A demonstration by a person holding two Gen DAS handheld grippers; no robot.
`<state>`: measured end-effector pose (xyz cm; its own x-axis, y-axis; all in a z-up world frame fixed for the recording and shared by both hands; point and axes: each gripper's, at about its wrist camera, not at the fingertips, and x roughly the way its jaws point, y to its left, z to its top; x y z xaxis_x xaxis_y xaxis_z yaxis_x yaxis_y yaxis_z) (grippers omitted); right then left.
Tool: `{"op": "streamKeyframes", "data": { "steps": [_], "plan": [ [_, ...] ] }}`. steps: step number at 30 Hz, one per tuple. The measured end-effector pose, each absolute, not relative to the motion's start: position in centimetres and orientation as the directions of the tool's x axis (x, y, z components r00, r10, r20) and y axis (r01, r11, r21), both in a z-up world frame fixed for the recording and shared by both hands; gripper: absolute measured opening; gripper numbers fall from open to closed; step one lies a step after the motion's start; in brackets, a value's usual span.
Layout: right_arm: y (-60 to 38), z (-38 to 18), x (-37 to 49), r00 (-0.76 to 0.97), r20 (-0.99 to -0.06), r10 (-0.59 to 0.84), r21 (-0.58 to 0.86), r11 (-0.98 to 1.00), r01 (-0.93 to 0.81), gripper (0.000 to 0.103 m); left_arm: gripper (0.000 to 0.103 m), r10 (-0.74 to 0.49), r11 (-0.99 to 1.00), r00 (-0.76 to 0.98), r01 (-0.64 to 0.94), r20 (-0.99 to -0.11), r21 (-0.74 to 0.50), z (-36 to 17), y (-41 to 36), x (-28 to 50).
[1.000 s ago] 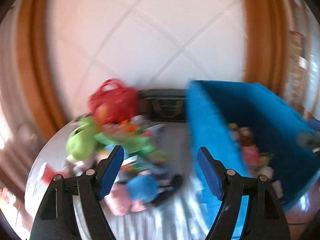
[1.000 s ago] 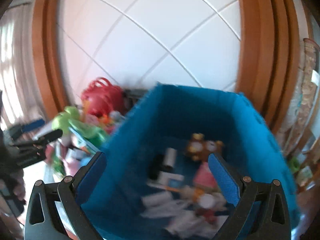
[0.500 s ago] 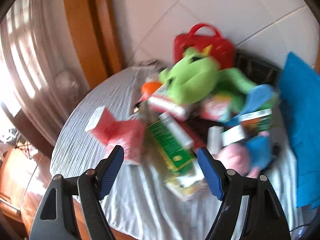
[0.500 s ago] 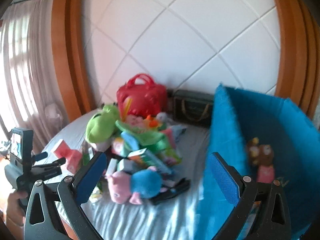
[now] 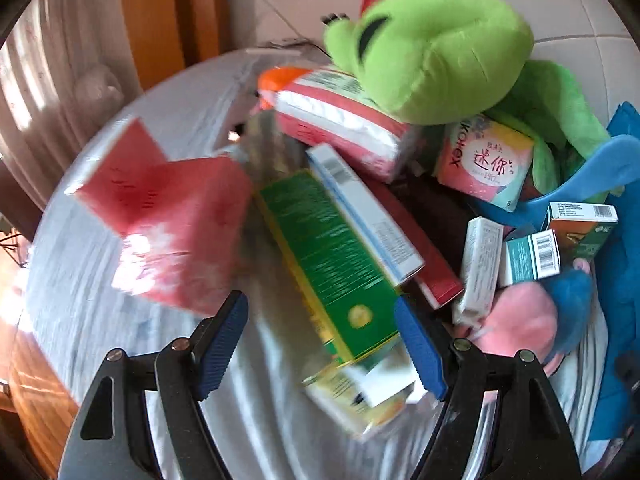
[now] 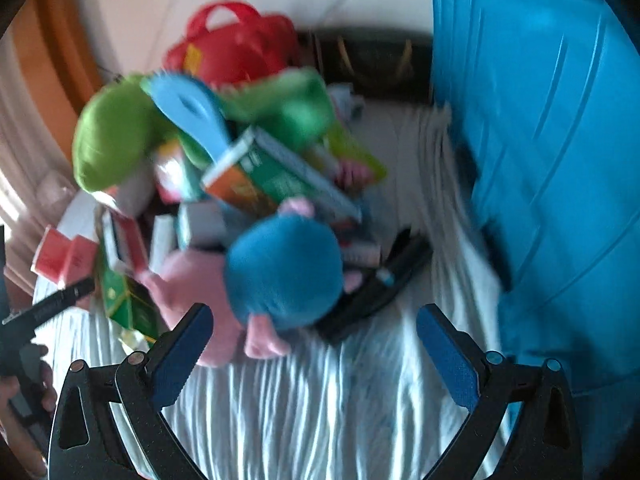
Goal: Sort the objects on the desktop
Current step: 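Move both grippers back from the crate to the pile, then grasp the black folded umbrella with the right gripper while the left grasps the green box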
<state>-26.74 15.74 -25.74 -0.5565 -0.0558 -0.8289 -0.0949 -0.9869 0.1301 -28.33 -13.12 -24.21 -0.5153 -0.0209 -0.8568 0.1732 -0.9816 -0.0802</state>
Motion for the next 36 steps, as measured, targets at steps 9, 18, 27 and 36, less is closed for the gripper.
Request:
{"op": "streamKeyframes", "data": {
  "steps": [9,18,27,36],
  "plan": [
    [18.0,-30.6,-29.7,-0.413,-0.91,0.021,0.078,-0.972,-0.222,0.103,0.078,0.016,-0.984,-0.443,0.15,-0.897,-0.092,-28.2,-11.6,-31.5],
    [20.9,-32.2,-31.7,-0.381,-0.924,-0.015,0.151,-0.932,-0.328,0.103,0.075,-0.007,-0.998,-0.442,0.062,-0.897,-0.023,-27.9,-11.3,-31.2],
    [22.9,-30.9,-30.7,-0.408,-0.912,-0.029,0.217,-0.879,-0.424,0.103,0.073,-0.008,-0.997,-0.418,0.071,-0.909,-0.024,-26.4,-14.0,-29.0],
    [23.1,-31.0,-31.5,-0.375,-0.925,-0.059,0.249,-0.841,-0.481,0.103,0.073,-0.04,-0.992,-0.338,0.127,-0.94,-0.004,-28.7,-13.0,-32.9]
  ]
}}
